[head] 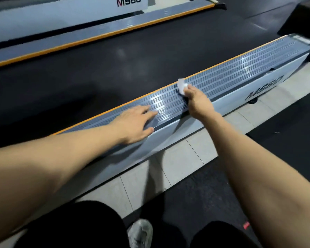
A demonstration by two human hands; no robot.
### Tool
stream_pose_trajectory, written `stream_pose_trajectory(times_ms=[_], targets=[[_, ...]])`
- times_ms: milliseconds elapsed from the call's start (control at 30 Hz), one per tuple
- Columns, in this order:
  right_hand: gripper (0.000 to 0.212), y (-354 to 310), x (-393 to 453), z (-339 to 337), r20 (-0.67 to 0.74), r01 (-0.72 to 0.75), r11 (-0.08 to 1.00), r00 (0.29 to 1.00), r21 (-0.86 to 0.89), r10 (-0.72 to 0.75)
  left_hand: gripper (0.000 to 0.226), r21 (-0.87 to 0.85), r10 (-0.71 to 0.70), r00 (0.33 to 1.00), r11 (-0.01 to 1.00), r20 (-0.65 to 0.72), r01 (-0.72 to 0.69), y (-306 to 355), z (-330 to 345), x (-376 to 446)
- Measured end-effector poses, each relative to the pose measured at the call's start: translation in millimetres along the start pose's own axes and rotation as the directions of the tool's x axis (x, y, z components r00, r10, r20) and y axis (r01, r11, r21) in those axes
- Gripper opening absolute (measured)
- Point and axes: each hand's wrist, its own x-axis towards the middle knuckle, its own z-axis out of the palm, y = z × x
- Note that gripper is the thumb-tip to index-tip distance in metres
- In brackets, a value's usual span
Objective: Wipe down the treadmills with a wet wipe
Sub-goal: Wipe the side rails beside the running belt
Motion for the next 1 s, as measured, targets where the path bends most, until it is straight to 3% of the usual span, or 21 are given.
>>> stream_pose_trajectory(times_ms=[67, 100, 167, 233, 300, 400, 500, 600, 667, 733, 800, 900, 1000], targets=[[0.039, 1, 12, 1, -0.045, -0.057, 0.998, 0.997, -0.007, 0.057, 0.062, 0.044, 0.045, 0.999, 0.998, -0.004, -0.045, -4, 9, 5], [0.040, -9, 14, 4, -0.042, -0.019, 1.000, 0.999, -0.017, 0.018, 0.060, 0.051, 0.060, 0.998, 0.997, 0.005, -0.060, -7, 15, 8], [0.042, -44, 5, 20, 0.054, 0.196, 0.976, 0.978, 0.100, -0.202, 0.059, 0.056, 0.055, 0.998, 0.997, 0.030, -0.056, -10, 26, 10], [0.047, -77, -10, 36, 0.154, 0.433, 0.890, 0.878, 0.145, -0.453, 0.076, 0.058, 0.032, 0.999, 0.998, 0.027, -0.034, -10, 36, 6], [0.052, -80, -3, 41, 0.209, 0.537, 0.837, 0.811, 0.110, -0.547, 0.081, 0.050, 0.041, 0.999, 0.998, -0.019, -0.040, -9, 42, 2], [0.067, -35, 31, 24, 0.088, 0.406, 0.907, 0.905, 0.113, -0.416, 0.063, 0.011, 0.078, 0.993, 0.997, -0.084, -0.078, -13, 47, 0], [0.065, 20, 63, -4, 0.003, 0.144, 0.990, 0.990, -0.002, -0.144, 0.057, -0.006, 0.076, 0.986, 0.997, -0.150, -0.078, -13, 53, 1], [0.059, 19, 76, -9, 0.006, -0.040, 0.999, 0.999, -0.011, 0.040, 0.056, 0.004, 0.068, 0.981, 0.998, -0.183, -0.069, -16, 58, 1], [0.060, -7, 66, 10, 0.001, 0.071, 0.996, 0.997, 0.061, -0.071, 0.056, 0.002, 0.072, 0.977, 0.997, -0.199, -0.073, -16, 59, 1], [0.061, -36, 42, 33, 0.012, 0.283, 0.957, 0.959, 0.058, -0.284, 0.056, -0.016, 0.054, 0.976, 0.998, -0.210, -0.059, -15, 58, 0], [0.058, -41, 30, 39, 0.038, 0.386, 0.920, 0.920, 0.071, -0.390, 0.057, -0.018, 0.049, 0.976, 0.998, -0.213, -0.054, -12, 58, -1], [0.062, -6, 36, 18, -0.003, 0.309, 0.950, 0.951, 0.054, -0.309, 0.056, -0.047, 0.007, 0.973, 0.999, -0.233, -0.019, -6, 54, 2], [0.045, 63, 51, -16, -0.165, 0.046, 0.998, 0.986, 0.046, -0.038, 0.047, -0.110, -0.005, 0.963, 0.994, -0.271, -0.026, 4, 44, 15]])
